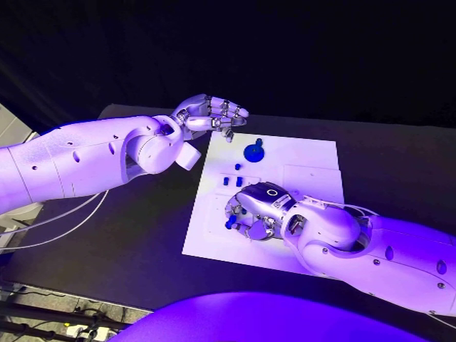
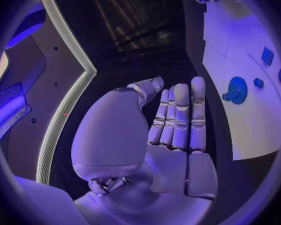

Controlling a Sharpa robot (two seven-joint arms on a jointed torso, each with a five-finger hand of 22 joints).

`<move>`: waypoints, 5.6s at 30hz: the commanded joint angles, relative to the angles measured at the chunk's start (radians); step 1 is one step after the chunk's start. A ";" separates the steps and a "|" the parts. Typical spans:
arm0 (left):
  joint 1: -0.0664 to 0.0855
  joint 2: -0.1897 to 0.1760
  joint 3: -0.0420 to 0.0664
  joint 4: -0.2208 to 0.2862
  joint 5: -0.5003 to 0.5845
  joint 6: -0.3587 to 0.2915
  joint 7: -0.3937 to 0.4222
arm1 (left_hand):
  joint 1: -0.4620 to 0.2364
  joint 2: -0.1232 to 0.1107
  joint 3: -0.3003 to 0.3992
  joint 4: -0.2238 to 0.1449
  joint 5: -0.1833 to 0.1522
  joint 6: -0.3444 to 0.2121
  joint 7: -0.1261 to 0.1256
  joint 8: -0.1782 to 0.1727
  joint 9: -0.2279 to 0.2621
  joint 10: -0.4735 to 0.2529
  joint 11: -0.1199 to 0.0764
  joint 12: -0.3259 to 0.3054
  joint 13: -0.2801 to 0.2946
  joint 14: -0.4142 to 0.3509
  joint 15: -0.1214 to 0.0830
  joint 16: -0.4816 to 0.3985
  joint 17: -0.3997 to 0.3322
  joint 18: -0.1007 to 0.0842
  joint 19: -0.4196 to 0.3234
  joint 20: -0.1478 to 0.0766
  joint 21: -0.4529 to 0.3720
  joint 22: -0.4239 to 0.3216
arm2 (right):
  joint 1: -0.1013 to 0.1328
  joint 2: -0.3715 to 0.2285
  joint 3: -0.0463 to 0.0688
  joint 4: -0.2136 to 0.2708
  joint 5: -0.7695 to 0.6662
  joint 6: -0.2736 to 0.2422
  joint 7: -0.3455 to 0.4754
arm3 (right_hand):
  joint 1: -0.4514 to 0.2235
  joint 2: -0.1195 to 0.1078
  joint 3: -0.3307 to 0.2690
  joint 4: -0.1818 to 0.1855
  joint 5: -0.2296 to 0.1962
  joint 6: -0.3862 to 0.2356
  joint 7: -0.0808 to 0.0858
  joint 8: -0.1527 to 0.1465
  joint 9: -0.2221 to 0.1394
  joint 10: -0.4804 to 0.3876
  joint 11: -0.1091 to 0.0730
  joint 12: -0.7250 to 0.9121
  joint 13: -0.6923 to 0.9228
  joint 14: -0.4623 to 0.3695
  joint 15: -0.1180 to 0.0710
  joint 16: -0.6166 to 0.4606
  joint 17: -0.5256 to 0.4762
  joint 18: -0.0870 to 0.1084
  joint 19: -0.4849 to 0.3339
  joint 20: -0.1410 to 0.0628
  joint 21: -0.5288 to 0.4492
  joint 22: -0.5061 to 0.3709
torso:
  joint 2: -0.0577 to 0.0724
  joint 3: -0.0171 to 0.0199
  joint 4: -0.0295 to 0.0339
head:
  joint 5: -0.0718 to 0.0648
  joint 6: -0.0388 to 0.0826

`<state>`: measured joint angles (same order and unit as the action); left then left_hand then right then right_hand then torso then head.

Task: Assemble the parts on the task board

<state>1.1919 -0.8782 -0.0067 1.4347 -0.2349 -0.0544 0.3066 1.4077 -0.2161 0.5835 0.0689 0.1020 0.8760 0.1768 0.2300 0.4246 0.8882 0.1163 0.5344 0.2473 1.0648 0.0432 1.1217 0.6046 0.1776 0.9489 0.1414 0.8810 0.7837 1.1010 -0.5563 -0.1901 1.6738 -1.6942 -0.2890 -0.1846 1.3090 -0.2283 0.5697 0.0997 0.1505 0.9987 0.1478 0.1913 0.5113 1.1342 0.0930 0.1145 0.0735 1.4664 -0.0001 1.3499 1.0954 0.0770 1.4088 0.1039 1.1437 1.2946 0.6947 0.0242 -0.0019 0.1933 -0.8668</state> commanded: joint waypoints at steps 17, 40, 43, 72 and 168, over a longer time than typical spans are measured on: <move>0.001 -0.001 0.001 0.004 0.005 0.028 -0.008 | -0.003 0.007 -0.009 0.003 0.001 0.000 0.002 0.005 0.002 -0.010 0.004 -0.002 -0.002 -0.001 0.003 -0.007 -0.002 0.007 0.007 0.000 -0.007 -0.002 | -0.001 -0.014 -0.001 0.008 0.024 -0.090 0.052 | 0.028 -0.015 -0.119 0.022 -0.026 -0.065 0.009 -0.065 -0.036 -0.125 0.013 0.019 -0.002 -0.022 0.020 -0.042 -0.080 0.032 -0.051 0.014 -0.122 -0.068 | 0.000 0.0003 0.0011 | -0.002 -0.001; 0.001 -0.009 0.001 0.004 0.006 0.009 0.007 | -0.001 0.008 -0.010 0.003 0.002 -0.002 0.002 0.005 0.001 -0.014 0.004 -0.003 -0.003 -0.004 0.004 -0.009 -0.002 0.007 0.006 0.000 -0.010 -0.003 | 0.131 -0.381 0.018 0.150 0.524 -0.092 0.058 | 0.027 -0.014 -0.239 0.112 0.003 -0.051 -0.019 -0.009 -0.014 0.083 -0.053 0.492 0.336 0.028 -0.034 0.028 0.048 -0.003 0.041 -0.036 0.048 0.049 | -0.012 -0.0047 -0.0109 | -0.095 0.028; 0.001 -0.009 0.000 0.003 0.008 0.006 0.009 | 0.000 0.009 -0.009 0.002 0.002 -0.002 0.002 0.005 0.002 -0.013 0.004 -0.002 -0.003 -0.004 0.004 -0.009 -0.002 0.007 0.006 0.000 -0.010 -0.003 | 0.138 -0.445 0.016 0.171 0.573 -0.050 0.014 | 0.025 0.007 -0.296 0.177 0.003 -0.095 -0.024 0.053 0.012 0.130 -0.046 0.977 0.879 0.047 -0.031 0.087 0.156 -0.015 0.065 -0.034 0.119 0.101 | -0.017 -0.0049 -0.0153 | -0.117 0.026; -0.001 -0.016 -0.004 0.012 0.012 0.015 0.004 | 0.000 0.009 -0.010 0.002 0.002 -0.001 0.002 0.005 0.002 -0.012 0.003 -0.001 -0.003 -0.004 0.004 -0.009 -0.002 0.007 0.006 0.000 -0.010 -0.003 | 0.029 -0.491 -0.008 0.238 0.391 -0.129 -0.268 | -0.093 0.097 -0.511 0.194 -0.007 -0.103 -0.033 0.172 0.007 0.389 -0.057 1.407 1.434 0.093 -0.034 0.202 0.418 -0.048 0.118 -0.035 0.289 0.209 | -0.028 -0.0059 -0.0284 | -0.157 0.019; -0.001 -0.022 -0.006 0.013 0.012 0.042 -0.021 | -0.008 0.015 -0.013 0.011 0.004 -0.001 0.003 0.007 0.002 -0.016 0.005 0.000 -0.005 -0.005 0.005 -0.009 -0.002 0.007 0.007 0.001 -0.015 -0.006 | 0.025 -0.309 -0.007 0.200 0.504 -0.098 -0.367 | -0.152 0.228 -0.595 0.193 0.105 0.015 -0.094 0.313 -0.014 0.382 -0.110 1.375 1.426 0.092 -0.078 0.199 0.418 -0.050 0.122 -0.072 0.292 0.226 | -0.026 -0.0057 -0.0292 | -0.125 0.010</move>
<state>1.1905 -0.9006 -0.0136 1.4447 -0.2292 -0.0284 0.2817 1.3998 -0.2080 0.5738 0.0786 0.1020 0.8760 0.1768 0.2341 0.4257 0.8776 0.1197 0.5343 0.2432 1.0648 0.0432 1.1178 0.6033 0.1775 0.9489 0.1414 0.8703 0.7788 1.1263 -0.8666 -0.1974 1.8789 -1.1468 -0.3623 -0.5444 1.1534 -0.0098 -0.0196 0.2937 0.2606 0.9872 0.0884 0.5071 0.5001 1.4635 -0.0103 1.4930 1.3074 1.4666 -0.0683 1.5520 1.3079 0.0378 1.4680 0.0376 1.4339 1.3075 0.6679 0.0188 -0.0316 0.0665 -0.8570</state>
